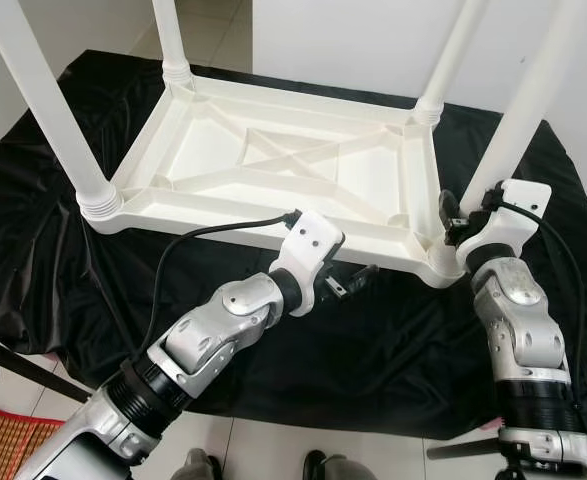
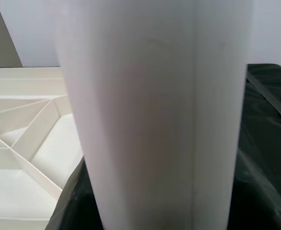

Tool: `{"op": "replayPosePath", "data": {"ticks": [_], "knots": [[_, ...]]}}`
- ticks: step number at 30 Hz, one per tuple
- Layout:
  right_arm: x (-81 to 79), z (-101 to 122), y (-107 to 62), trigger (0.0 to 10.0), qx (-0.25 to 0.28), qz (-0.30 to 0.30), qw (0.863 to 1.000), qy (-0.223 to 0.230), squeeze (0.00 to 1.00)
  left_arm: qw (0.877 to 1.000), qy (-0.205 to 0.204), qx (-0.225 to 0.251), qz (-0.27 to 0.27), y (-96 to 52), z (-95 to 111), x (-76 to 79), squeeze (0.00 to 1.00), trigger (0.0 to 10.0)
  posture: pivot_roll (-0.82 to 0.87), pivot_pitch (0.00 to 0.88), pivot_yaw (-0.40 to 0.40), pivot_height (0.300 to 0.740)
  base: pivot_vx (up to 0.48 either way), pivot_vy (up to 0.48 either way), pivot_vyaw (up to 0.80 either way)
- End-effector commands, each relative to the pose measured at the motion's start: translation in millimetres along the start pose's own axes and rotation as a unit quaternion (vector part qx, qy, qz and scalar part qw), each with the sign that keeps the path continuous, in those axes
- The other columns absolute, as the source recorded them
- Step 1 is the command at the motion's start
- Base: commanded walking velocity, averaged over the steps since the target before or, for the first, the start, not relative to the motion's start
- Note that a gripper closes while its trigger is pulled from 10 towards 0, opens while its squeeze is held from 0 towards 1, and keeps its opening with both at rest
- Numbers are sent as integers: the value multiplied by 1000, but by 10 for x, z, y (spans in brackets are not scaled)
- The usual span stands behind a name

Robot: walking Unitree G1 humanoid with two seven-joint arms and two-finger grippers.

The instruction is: Building children table

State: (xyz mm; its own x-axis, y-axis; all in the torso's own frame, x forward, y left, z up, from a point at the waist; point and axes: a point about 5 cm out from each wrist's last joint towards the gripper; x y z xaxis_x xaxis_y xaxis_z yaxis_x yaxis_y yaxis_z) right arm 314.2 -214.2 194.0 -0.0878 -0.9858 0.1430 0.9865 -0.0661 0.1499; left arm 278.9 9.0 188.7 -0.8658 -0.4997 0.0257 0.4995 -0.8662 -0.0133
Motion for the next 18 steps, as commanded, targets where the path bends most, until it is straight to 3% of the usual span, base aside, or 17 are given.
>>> {"op": "replayPosePath", "data": {"ticks": [1,9,12,18], "knots": [[-48,-560,-198,10000,-120,-3,993,18,0,992,8,-12,-129,-16,0,115,0,10000,27,185,-1,740,0,0,0],[-12,-613,-267,10000,-115,-26,992,39,0,991,9,-12,-130,-15,5,105,0,10000,28,186,4,740,0,0,0],[18,-604,-351,10000,-78,-59,994,49,0,991,11,-13,-130,-19,13,97,0,10000,33,186,5,740,0,0,0],[2,-588,-416,10000,-57,-70,995,45,0,991,12,-13,-130,-22,17,97,0,10000,31,182,3,740,0,0,0]]}}
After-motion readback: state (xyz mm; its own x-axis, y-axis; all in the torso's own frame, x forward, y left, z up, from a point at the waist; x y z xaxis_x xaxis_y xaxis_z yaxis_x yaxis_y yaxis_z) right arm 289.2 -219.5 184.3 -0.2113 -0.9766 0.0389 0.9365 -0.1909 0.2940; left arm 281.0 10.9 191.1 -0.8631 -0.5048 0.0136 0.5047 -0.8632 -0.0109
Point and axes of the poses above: a point about 5 cm out from each wrist's last joint towards the gripper, its own y axis pointing out of the wrist towards the gripper, its own z axis along the axis of the wrist's last joint, x = y × z, and after that the axes turned 6 degrees about -y, right-handed
